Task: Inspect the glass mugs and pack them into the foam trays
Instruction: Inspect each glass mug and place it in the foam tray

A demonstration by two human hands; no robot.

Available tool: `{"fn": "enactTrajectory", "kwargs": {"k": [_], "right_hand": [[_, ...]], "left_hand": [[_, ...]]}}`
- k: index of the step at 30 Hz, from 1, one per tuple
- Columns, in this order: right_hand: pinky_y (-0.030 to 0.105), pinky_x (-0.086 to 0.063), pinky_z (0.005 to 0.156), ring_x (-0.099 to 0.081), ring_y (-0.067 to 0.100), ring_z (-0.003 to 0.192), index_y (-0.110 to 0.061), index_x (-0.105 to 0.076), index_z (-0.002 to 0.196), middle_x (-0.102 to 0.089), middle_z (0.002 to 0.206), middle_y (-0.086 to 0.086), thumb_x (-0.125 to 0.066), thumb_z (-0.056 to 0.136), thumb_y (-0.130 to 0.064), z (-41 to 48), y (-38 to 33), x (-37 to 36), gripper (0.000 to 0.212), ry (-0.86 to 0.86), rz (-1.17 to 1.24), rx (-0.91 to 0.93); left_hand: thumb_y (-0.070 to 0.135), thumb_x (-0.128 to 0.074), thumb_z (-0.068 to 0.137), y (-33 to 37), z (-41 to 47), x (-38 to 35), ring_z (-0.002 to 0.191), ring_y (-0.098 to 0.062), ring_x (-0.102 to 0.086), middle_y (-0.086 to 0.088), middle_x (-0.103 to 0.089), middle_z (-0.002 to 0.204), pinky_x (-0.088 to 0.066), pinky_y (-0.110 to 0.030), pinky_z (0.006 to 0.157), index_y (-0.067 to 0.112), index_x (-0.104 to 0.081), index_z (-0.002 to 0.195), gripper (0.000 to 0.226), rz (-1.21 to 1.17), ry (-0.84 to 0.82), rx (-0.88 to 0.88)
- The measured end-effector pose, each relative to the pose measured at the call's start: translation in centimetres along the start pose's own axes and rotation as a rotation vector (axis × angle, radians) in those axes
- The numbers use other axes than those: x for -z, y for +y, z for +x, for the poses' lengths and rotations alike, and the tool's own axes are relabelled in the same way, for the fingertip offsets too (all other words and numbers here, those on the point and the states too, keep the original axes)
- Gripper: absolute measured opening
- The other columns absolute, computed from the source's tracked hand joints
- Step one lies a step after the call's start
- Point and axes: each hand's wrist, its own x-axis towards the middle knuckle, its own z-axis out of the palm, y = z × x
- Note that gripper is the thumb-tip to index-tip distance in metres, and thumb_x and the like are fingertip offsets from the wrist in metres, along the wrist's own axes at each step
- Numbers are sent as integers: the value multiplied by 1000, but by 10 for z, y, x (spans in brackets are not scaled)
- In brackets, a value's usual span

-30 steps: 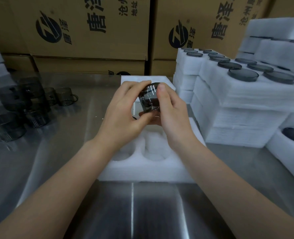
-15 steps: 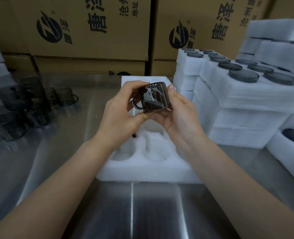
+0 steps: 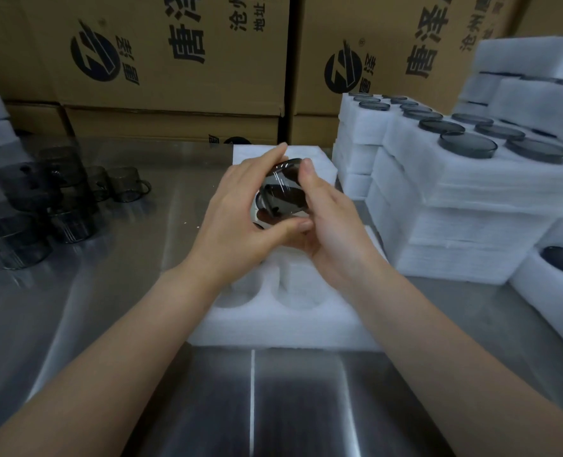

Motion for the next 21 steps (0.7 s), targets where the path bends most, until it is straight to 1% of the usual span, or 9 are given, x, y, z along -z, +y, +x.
{"fn": "enactTrajectory", "kwargs": {"k": [3,4,6,9,12,15,17,19,21], "right_hand": [[50,-58,84,-71,34,96,-11,-66,119,-73,108,14,-47,100,-45,-1,2,-3,43,36,-24,21],[50,-58,83,-72,35,94,-10,-66,117,-73,106,15,-46,100,-44,-1,1,-3,44,50,-18,19],[54,-56,87,-71,39,94,-7,-66,115,-73,105,18,-44,101,-43,-1,-2,-1,45,88,1,8],[62,-49,95,-68,43,100,-3,-65,116,-71,108,22,-44,102,-39,-2,-4,1,43,142,51,-14],[60,-46,100,-65,45,106,-3,-63,121,-69,112,23,-46,102,-36,0,-5,4,42,120,138,-46],[48,-43,104,-59,41,118,-4,-61,125,-65,124,21,-48,99,-41,2,-7,5,46,-17,248,-143],[37,-50,97,-62,30,115,-7,-60,127,-66,124,16,-50,96,-48,1,-7,2,52,-154,345,-237],[38,-52,96,-62,28,117,-8,-57,130,-64,127,16,-52,92,-53,2,-5,1,59,-221,396,-296],[40,-53,95,-63,32,115,-9,-58,129,-64,126,16,-56,89,-54,2,-4,4,60,-243,360,-287]], "left_hand": [[19,-81,75,2,1,0,119,-13,-53,8,-58,125,-41,-32,104,12,-52,135,67,-8,5,-3],[17,-82,74,3,1,0,117,-14,-55,4,-60,124,-44,-34,102,11,-54,132,65,-21,6,-1],[12,-83,73,3,2,1,116,-14,-57,1,-61,122,-46,-33,100,9,-54,130,64,-37,-1,-16],[3,-81,73,2,1,1,118,-13,-57,2,-59,124,-47,-33,101,9,-53,130,65,-60,-9,-44],[7,-81,74,1,0,0,126,-14,-53,1,-57,131,-45,-36,105,17,-50,130,65,-107,-1,-54],[13,-79,75,0,0,0,133,-6,-46,3,-50,142,-43,-30,107,30,-46,125,62,-149,29,-64],[13,-82,72,0,0,1,130,1,-46,11,-47,144,-45,-25,103,43,-44,116,65,-181,46,-25],[13,-84,70,0,0,1,126,3,-48,17,-46,144,-45,-19,97,53,-39,112,73,-180,52,3],[14,-86,67,0,0,0,125,2,-48,19,-48,139,-43,-9,92,53,-38,117,79,-163,45,8]]}}
